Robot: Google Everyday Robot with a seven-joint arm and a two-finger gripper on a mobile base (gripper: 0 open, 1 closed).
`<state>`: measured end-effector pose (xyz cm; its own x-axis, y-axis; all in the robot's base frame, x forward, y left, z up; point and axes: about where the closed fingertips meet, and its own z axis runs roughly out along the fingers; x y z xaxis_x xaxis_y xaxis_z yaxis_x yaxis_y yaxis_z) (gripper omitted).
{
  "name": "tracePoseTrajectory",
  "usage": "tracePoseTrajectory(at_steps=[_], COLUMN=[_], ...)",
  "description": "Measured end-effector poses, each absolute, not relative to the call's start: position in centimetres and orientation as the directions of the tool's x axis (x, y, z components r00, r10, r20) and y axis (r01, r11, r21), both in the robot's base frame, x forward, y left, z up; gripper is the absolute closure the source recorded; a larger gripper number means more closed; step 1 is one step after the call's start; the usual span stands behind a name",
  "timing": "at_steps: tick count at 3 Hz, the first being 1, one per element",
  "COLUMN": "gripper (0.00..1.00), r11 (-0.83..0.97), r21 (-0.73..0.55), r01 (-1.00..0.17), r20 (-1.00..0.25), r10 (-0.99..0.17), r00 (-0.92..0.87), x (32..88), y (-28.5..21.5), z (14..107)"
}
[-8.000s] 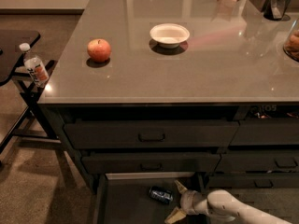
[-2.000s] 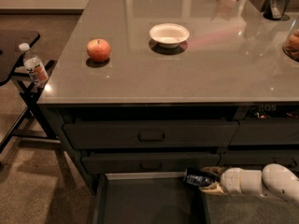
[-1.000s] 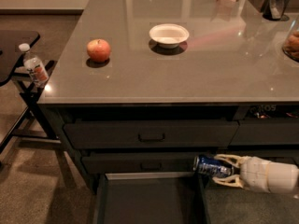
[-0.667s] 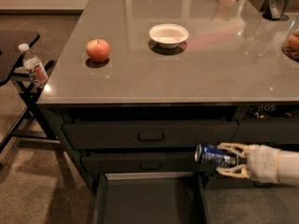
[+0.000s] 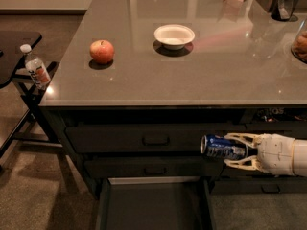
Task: Pick pepsi can from bottom drawer and place on counter
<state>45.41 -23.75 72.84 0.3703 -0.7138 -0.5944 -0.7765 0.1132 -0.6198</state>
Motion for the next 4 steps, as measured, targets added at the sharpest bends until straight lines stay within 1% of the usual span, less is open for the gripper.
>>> tracePoseTrajectory(at_steps=[1, 2, 3, 4], gripper=[1.00, 1.00, 1.00, 1.00], r11=[0.079, -0.040, -0.211, -0.328], r21=[-0.662, -0.717, -0.720, -0.708], r01=[-0.745, -0.696, -0.661, -0.625], r20=[-0.556, -0.464, -0.355, -0.303], r10=[-0.719, -0.718, -0.707, -0.658], r00=[0.418, 0.519, 0.612, 0.689], x=[45.9, 47.0, 48.3, 50.1], y=[-23.2, -21.3, -19.0, -17.2], z=[75.6, 81.7, 87.8, 91.7])
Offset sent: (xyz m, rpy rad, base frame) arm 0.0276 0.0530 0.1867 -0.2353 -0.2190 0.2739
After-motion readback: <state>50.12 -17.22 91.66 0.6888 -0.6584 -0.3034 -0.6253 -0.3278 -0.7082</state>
